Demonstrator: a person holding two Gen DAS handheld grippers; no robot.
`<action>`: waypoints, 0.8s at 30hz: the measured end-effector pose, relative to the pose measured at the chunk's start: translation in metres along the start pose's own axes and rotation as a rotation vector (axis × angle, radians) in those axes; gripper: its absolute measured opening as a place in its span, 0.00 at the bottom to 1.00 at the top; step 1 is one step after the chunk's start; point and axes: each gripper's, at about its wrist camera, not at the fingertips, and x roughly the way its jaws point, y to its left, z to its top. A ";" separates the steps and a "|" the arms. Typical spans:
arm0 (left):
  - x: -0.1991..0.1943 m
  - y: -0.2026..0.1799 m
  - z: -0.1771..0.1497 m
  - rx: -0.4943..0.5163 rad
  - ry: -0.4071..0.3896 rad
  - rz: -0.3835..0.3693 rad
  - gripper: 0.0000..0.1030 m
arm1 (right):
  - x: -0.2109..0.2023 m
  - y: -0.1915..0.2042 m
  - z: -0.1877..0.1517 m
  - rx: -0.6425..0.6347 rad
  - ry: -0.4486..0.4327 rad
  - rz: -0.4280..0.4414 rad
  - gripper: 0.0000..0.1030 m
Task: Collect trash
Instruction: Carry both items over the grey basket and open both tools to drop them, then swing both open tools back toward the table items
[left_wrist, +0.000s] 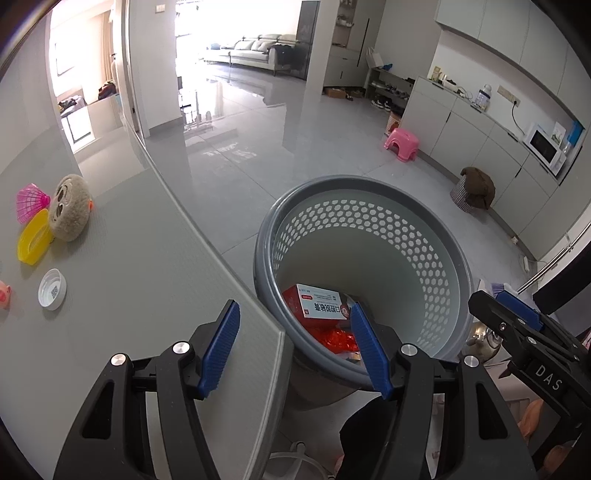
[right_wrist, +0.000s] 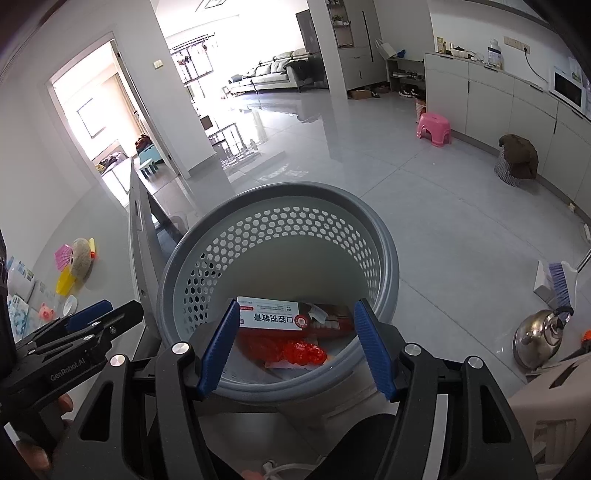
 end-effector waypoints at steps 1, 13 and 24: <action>-0.001 0.001 0.000 -0.001 -0.001 0.001 0.60 | 0.000 0.002 -0.001 -0.002 -0.001 0.002 0.60; -0.032 0.013 -0.010 0.003 -0.049 0.032 0.62 | -0.014 0.026 -0.011 -0.040 -0.016 0.053 0.61; -0.060 0.044 -0.026 -0.038 -0.094 0.106 0.64 | -0.025 0.056 -0.020 -0.090 -0.041 0.114 0.63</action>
